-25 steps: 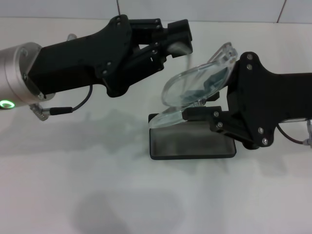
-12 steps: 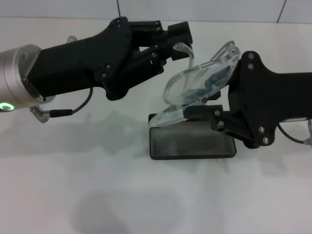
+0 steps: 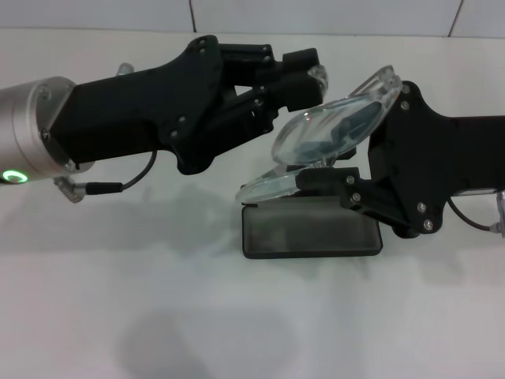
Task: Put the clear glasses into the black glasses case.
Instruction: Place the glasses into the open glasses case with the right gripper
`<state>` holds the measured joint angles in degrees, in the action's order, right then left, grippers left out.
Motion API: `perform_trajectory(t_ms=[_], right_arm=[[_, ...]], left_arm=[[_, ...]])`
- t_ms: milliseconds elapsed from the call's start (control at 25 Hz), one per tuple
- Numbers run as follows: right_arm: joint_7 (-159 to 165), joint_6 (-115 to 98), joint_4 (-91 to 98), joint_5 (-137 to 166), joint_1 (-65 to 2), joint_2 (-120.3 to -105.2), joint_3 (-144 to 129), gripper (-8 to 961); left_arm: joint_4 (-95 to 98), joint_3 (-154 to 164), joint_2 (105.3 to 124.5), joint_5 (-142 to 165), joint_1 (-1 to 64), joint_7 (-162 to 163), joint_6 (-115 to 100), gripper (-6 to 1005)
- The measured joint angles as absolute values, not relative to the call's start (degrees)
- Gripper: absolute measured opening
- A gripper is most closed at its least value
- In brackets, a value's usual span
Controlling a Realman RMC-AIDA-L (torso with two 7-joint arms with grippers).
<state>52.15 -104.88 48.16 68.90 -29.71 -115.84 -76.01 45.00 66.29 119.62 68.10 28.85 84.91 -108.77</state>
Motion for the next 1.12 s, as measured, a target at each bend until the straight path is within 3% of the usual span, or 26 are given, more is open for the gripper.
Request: perform_trajectory(t_ms=[480,680,840,880,960,1120], right_arm=[[54.8,-105.1,49.0,69.3,-29.2,-115.73,-76.3,91],[68.7,-103.9,57.8,75.5,-27.8,-115.53,-76.2,91],[84.9,-102.5,70.9,84.9,-27.0,-115.40,-76.1,92],[101.0,-102.5,84.8,95.6,-27.7,-115.35,-76.3,92],[108.5,-103.6,91.1,101.5,-29.0,-115.37,-76.5,92],[128.4,-113.1,100.9,115.4,-38.6,-115.47,-76.8,92]], left_arm=[[44.6,56.2,118.65,71.0,28.0,82.8,-108.3,150],[44.8,48.9,116.47,73.2,26.0,82.8,-108.3,150],[44.8,46.3,113.48,73.3,22.4,83.4,-108.3,150],[44.8,46.2,112.95,73.3,21.7,83.4,-108.3,150],[44.9,46.2,112.01,73.8,20.0,83.4,-108.5,151],[46.2,46.0,111.23,76.7,17.2,83.1,-108.6,152]])
